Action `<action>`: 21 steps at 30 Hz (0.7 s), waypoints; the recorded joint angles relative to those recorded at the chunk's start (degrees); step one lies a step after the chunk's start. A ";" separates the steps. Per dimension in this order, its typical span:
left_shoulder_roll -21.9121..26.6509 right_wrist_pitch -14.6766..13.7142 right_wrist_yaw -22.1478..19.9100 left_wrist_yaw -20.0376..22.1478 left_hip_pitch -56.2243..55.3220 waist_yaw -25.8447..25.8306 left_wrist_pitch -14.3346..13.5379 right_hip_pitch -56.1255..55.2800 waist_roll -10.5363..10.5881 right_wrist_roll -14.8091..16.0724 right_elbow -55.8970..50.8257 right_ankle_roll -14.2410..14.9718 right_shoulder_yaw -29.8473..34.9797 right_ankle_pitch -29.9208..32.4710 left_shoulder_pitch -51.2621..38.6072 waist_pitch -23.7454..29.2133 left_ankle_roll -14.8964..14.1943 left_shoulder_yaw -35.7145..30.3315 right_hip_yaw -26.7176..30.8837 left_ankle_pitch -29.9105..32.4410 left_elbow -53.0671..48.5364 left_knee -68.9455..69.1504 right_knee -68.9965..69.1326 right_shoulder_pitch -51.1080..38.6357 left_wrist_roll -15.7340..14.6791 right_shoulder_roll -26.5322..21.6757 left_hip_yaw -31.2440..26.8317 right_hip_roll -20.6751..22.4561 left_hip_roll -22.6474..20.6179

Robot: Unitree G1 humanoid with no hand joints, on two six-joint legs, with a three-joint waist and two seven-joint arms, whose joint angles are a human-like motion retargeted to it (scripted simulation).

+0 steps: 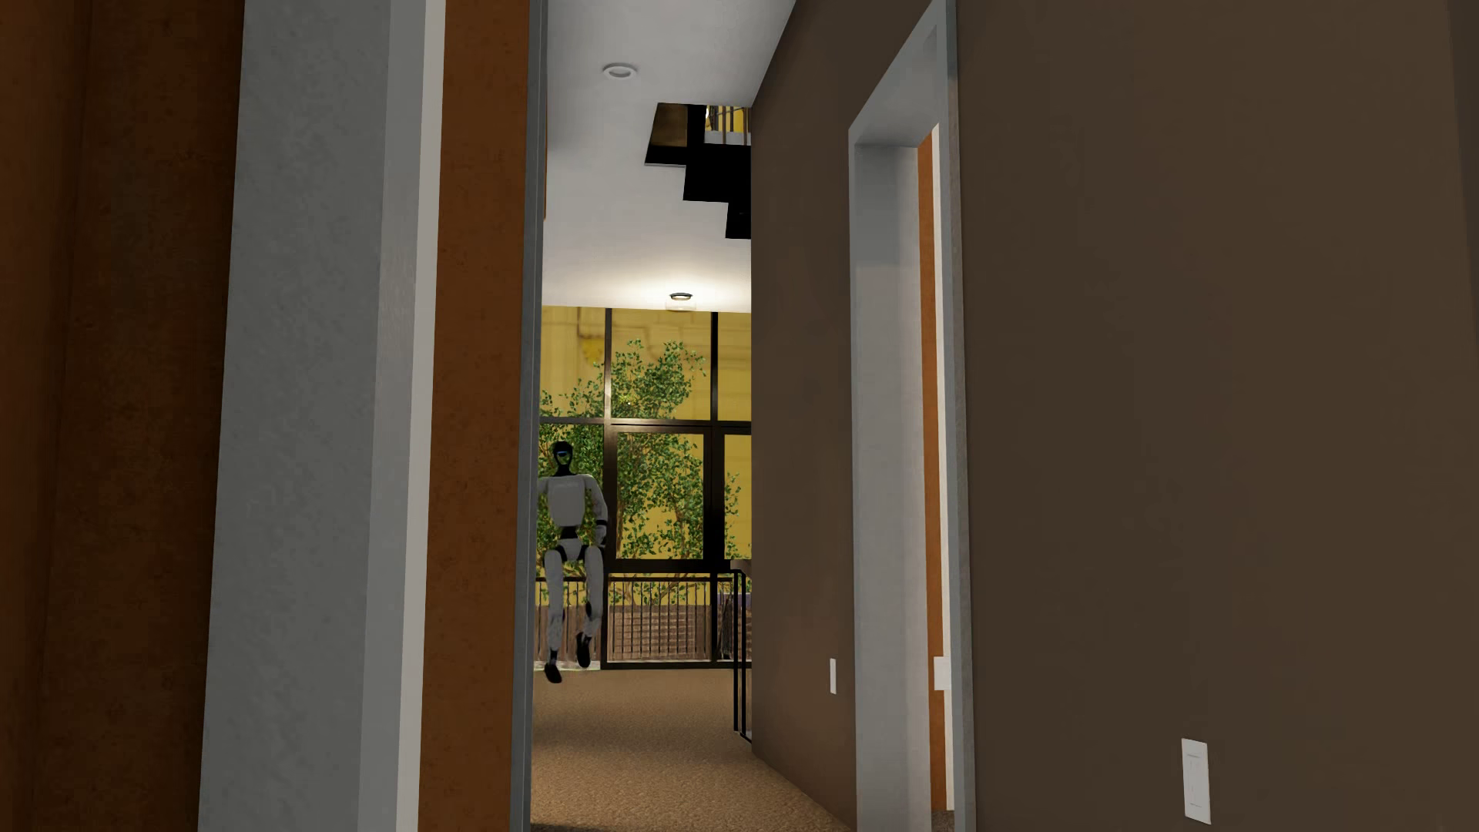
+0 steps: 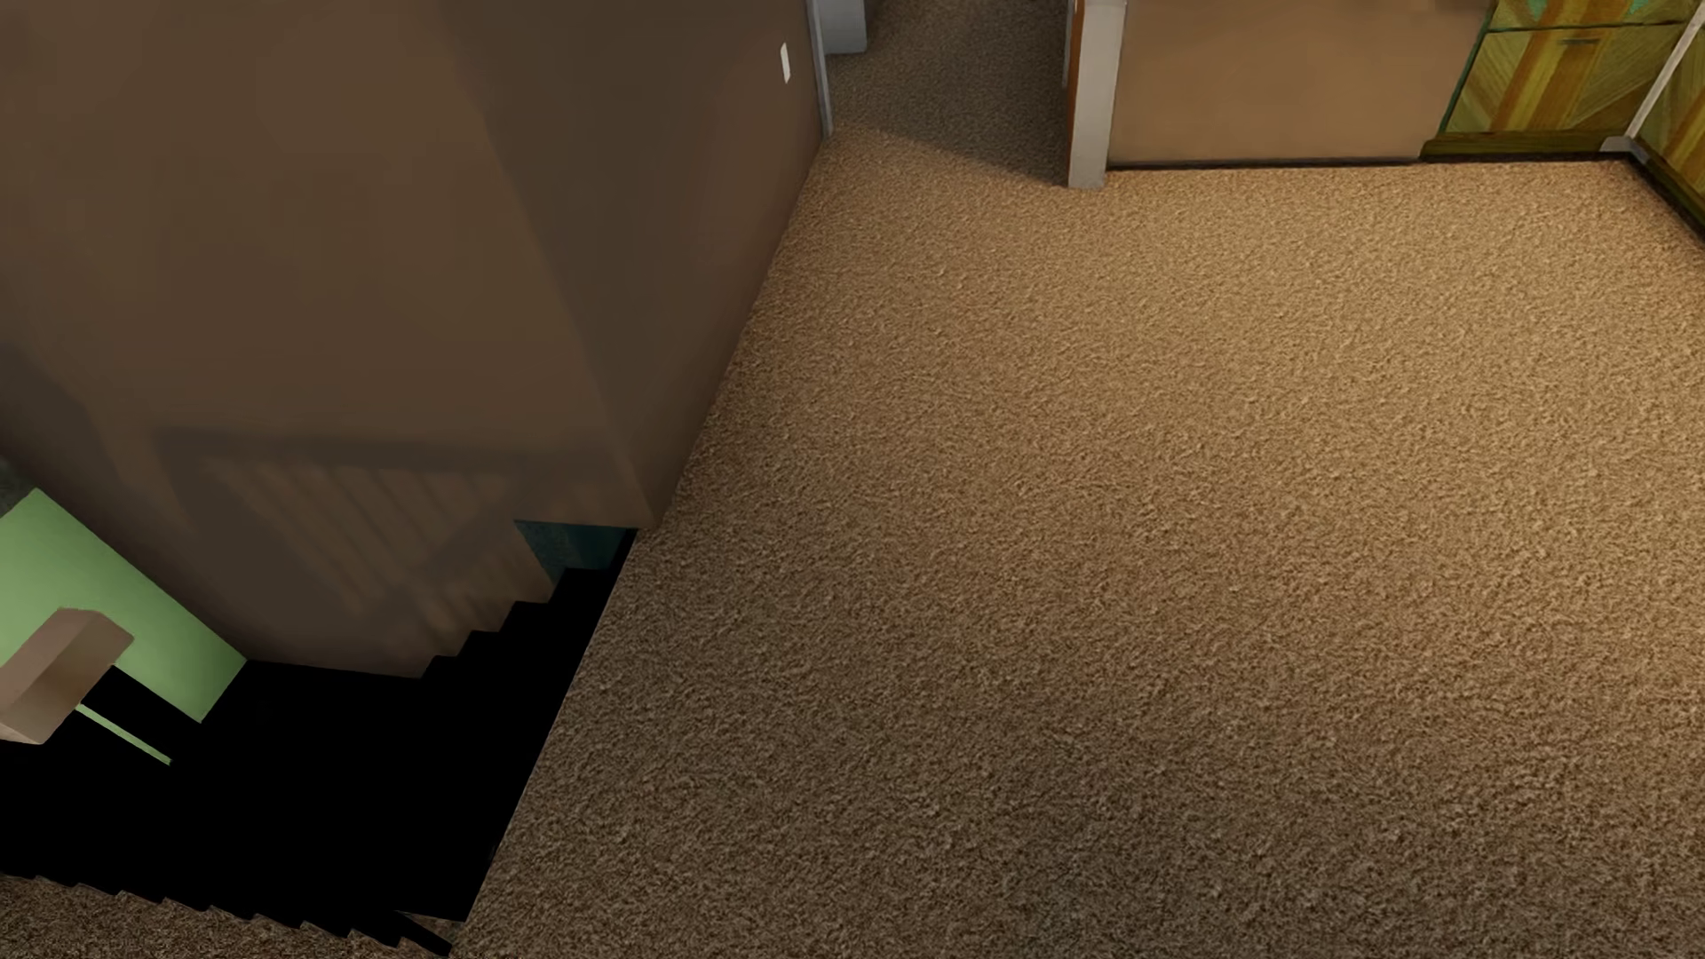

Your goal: Head to the door

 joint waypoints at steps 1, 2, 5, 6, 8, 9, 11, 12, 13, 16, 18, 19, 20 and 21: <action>-0.09 0.00 0.00 0.00 -5.47 2.44 0.00 3.10 -1.14 0.00 -2.43 0.00 -3.51 -0.35 0.22 -0.25 0.00 0.06 0.00 -0.56 0.87 1.10 -2.10 -0.86 0.00 -0.21 0.00 0.11 -1.48; -0.06 0.00 0.00 0.00 -9.63 3.97 0.00 6.92 -2.19 0.00 -5.85 0.00 -7.55 -0.54 0.45 -0.15 0.00 -0.22 0.00 0.59 1.79 -2.69 -3.99 -1.27 0.00 -0.40 0.00 0.17 -2.64; 0.40 0.00 0.00 0.00 -11.99 6.87 0.00 16.91 -3.39 0.00 -15.27 0.00 -16.66 -3.22 0.32 2.36 0.00 -1.32 0.00 7.40 3.37 -32.18 -6.12 -1.77 0.00 -1.14 0.00 1.71 -4.12; 0.53 0.00 0.00 0.00 -11.44 7.16 0.00 19.61 -3.22 0.00 -16.80 0.00 -17.58 -4.29 0.33 2.63 0.00 -0.91 0.00 0.34 3.63 -41.14 -6.68 -1.84 0.00 -1.23 0.00 2.90 -3.77; 1.12 0.00 0.00 0.00 -14.02 6.84 0.00 23.93 -3.88 0.00 -17.07 0.00 -16.84 -5.55 -0.13 2.50 0.00 -0.12 0.00 -11.34 3.99 -43.41 -6.35 -1.31 0.00 -0.50 0.00 3.82 -3.01; 1.30 0.00 0.00 0.00 -15.53 7.15 0.00 25.48 -4.69 0.00 -15.79 0.00 -15.46 -4.87 -1.32 2.26 0.00 -0.54 0.00 -5.57 4.89 -42.31 -5.62 -0.48 0.00 0.27 0.00 3.17 -3.46; 0.92 0.00 0.00 0.00 -16.40 8.64 0.00 24.90 -6.54 0.00 -10.41 0.00 -6.58 2.30 -2.37 -0.85 0.00 -0.36 0.00 3.31 7.06 -38.92 -1.21 2.03 0.00 1.38 0.00 0.22 -4.17; 0.81 0.00 0.00 0.00 -15.44 7.63 0.00 21.04 -7.67 0.00 -6.58 0.00 -0.48 10.18 -2.95 -2.04 0.00 -0.96 0.00 3.00 8.11 -37.50 7.06 3.00 0.00 2.11 0.00 -2.55 -5.21; 1.03 0.00 0.00 0.00 -12.16 6.52 0.00 14.85 -8.90 0.00 -2.82 0.00 5.02 17.00 -4.31 -2.17 0.00 -2.52 0.00 -0.17 8.86 -37.59 18.13 3.64 0.00 2.94 0.00 -6.08 -5.92; 1.86 0.00 0.00 0.00 0.11 -2.41 0.00 -2.01 -7.17 0.00 3.19 0.00 14.99 4.92 -10.01 -0.86 0.00 -3.02 0.00 -11.37 8.33 -40.45 40.79 6.19 0.00 3.67 0.00 -7.63 -5.95; 2.98 0.00 0.00 0.00 10.88 -5.61 0.00 -7.30 -5.30 0.00 3.64 0.00 16.71 -1.05 -11.40 1.01 0.00 4.96 0.00 -20.24 3.95 -42.18 35.52 9.42 0.00 3.50 0.00 -5.89 -4.18; 3.59 0.00 0.00 0.00 15.21 -5.80 0.00 -8.76 -4.85 0.00 4.01 0.00 18.47 -1.90 -11.73 1.85 0.00 10.02 0.00 -23.27 0.99 -42.14 27.10 9.99 0.00 3.72 0.00 -4.94 -3.76; 4.05 0.00 0.00 0.00 18.50 -5.84 0.00 -9.05 -4.62 0.00 4.46 0.00 20.83 -0.03 -11.95 2.61 0.00 14.53 0.00 -24.94 -1.77 -42.47 16.71 9.69 0.00 3.87 0.00 -4.01 -3.71; 4.27 0.00 0.00 0.00 21.37 -5.89 0.00 -8.94 -4.60 0.00 4.70 0.00 22.33 4.03 -12.22 2.95 0.00 17.86 0.00 -26.39 -3.85 -42.47 6.75 8.94 0.00 3.94 0.00 -3.67 -3.79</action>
